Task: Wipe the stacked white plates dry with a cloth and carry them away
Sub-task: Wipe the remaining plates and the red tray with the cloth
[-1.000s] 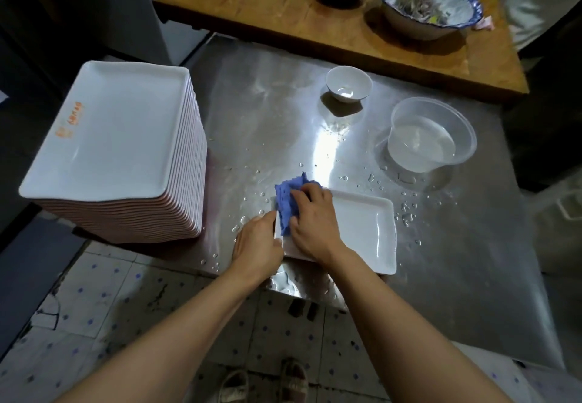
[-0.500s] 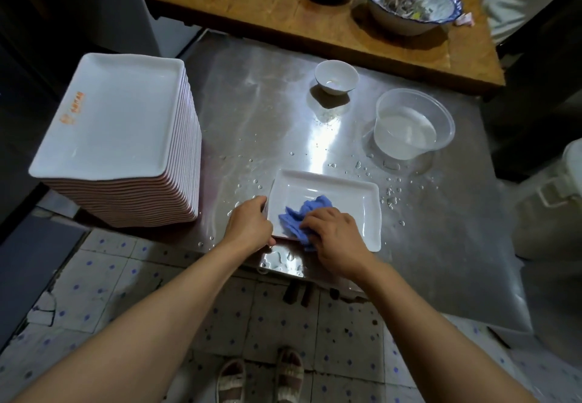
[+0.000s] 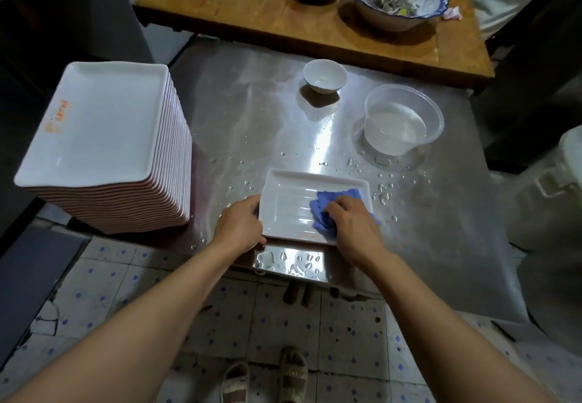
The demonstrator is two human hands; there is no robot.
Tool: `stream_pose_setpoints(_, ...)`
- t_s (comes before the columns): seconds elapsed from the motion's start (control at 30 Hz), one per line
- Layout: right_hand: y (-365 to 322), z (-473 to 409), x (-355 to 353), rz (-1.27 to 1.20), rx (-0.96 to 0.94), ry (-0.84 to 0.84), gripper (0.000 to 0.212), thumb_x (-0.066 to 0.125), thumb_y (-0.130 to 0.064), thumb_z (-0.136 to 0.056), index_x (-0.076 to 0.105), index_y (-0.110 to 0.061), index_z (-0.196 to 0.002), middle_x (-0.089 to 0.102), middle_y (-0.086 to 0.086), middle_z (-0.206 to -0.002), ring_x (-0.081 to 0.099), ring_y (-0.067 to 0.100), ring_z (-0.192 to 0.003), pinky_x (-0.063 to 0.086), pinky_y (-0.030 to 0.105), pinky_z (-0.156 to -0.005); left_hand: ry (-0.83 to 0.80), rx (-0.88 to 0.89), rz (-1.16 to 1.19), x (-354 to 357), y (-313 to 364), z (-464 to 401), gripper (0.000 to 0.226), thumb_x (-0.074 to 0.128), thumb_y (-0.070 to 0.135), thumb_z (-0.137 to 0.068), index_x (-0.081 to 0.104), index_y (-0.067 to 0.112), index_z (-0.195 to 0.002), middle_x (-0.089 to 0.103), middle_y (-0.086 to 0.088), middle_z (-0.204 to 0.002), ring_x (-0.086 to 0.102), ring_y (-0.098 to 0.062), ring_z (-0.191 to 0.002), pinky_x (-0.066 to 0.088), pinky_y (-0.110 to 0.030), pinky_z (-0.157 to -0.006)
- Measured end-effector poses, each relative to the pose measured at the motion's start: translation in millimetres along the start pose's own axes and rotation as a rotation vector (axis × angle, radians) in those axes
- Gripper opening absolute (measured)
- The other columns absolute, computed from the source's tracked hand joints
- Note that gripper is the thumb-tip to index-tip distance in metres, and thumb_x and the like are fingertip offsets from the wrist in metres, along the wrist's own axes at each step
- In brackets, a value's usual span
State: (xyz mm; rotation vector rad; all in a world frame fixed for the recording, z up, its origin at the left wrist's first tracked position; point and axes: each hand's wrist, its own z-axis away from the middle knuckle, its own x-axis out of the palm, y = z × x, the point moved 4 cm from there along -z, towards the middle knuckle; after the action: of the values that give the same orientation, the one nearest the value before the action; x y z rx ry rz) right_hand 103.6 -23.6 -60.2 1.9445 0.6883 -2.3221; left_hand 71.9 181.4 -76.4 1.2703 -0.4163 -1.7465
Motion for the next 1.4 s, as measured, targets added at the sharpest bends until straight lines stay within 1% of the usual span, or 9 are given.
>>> stream_pose_setpoints(0.17,-53,-13,21,-0.034,-0.233,-0.067,0.039,0.05,-0.011,-0.089,0.058,-0.017,-0.126,0.047,0.002,-0.136,0.036,0.025,-0.124,0.028,0.03,-0.098,-0.013,-0.009,0.039,-2,2,1,0.059,0.043,-0.007,-0.083,0.058,0.038,-0.118,0.063,0.005,-0.074,0.066,-0.012,-0.047,0.048,-0.018,-0.04)
stream_pose_setpoints(0.33,-65,-7,26,-0.133,-0.338,-0.191,0.044,0.052,-0.002,-0.085,0.061,-0.019,-0.125,0.051,0.001,-0.133,0.038,0.021,-0.122,0.028,0.029,-0.101,0.034,0.007,0.024,-1,1,0,0.04,0.048,-0.001,-0.079,0.062,0.028,-0.102,0.066,0.002,-0.064,0.067,-0.019,-0.05,0.053,-0.026,-0.048)
stream_pose_setpoints(0.43,-42,1,17,-0.119,-0.266,-0.176,0.039,0.054,0.0,-0.083,0.064,-0.018,-0.116,0.054,0.001,-0.125,0.043,0.021,-0.115,0.034,0.029,-0.092,0.03,0.027,-0.083,2,5,0,0.05,0.045,-0.003,-0.074,0.058,0.023,-0.115,0.07,-0.008,-0.081,0.068,-0.031,-0.072,0.057,-0.041,-0.069)
stream_pose_setpoints(0.53,-6,8,5,-0.035,-0.108,-0.123,0.032,0.051,-0.002,-0.083,0.062,-0.015,-0.11,0.05,0.005,-0.122,0.042,0.025,-0.113,0.034,0.03,-0.086,0.077,0.064,-0.176,3,9,2,0.056,0.042,-0.002,-0.07,0.059,0.024,-0.116,0.069,-0.009,-0.088,0.064,-0.034,-0.084,0.053,-0.038,-0.079)
stream_pose_setpoints(0.8,8,-3,-10,0.065,0.038,-0.115,0.032,0.047,-0.007,-0.088,0.051,-0.009,-0.119,0.036,0.009,-0.134,0.039,0.029,-0.12,0.037,0.032,-0.078,0.18,0.079,-0.227,4,12,6,0.051,0.049,-0.001,-0.072,0.06,0.02,-0.118,0.067,-0.009,-0.103,0.058,-0.033,-0.094,0.038,-0.026,-0.071)
stream_pose_setpoints(1.07,11,31,-23,0.168,-0.07,-0.295,0.019,0.047,-0.006,-0.092,0.063,-0.005,-0.102,0.052,0.011,-0.117,0.051,0.025,-0.105,0.046,0.035,-0.086,0.235,0.01,-0.28,6,17,11,0.015,0.049,-0.005,-0.069,0.049,0.008,-0.078,0.051,-0.007,-0.074,0.042,-0.031,-0.069,0.024,-0.028,-0.048)
stream_pose_setpoints(1.23,31,44,-45,0.082,0.09,-0.115,0.025,0.041,-0.004,-0.093,0.06,-0.004,-0.11,0.049,0.012,-0.12,0.047,0.026,-0.109,0.043,0.032,-0.085,0.215,-0.023,-0.267,5,18,15,0.024,0.044,-0.004,-0.075,0.053,0.005,-0.095,0.063,-0.019,-0.097,0.06,-0.039,-0.083,0.05,-0.036,-0.072)
stream_pose_setpoints(1.33,41,51,-61,-0.056,0.099,-0.003,0.017,0.054,0.002,-0.084,0.068,-0.003,-0.092,0.056,0.012,-0.108,0.051,0.03,-0.102,0.047,0.037,-0.081,0.251,0.008,-0.462,6,27,26,0.033,0.054,0.016,-0.087,0.047,0.007,-0.118,0.052,-0.02,-0.119,0.055,-0.041,-0.1,0.045,-0.043,-0.083)
stream_pose_setpoints(1.4,47,53,-71,-0.135,0.14,0.093,0.016,0.059,0.007,-0.079,0.069,-0.003,-0.087,0.06,0.012,-0.101,0.054,0.029,-0.094,0.047,0.036,-0.075,0.25,0.203,-0.517,15,44,37,0.043,0.058,0.029,-0.089,0.046,0.014,-0.127,0.048,-0.011,-0.124,0.054,-0.032,-0.105,0.043,-0.041,-0.086)
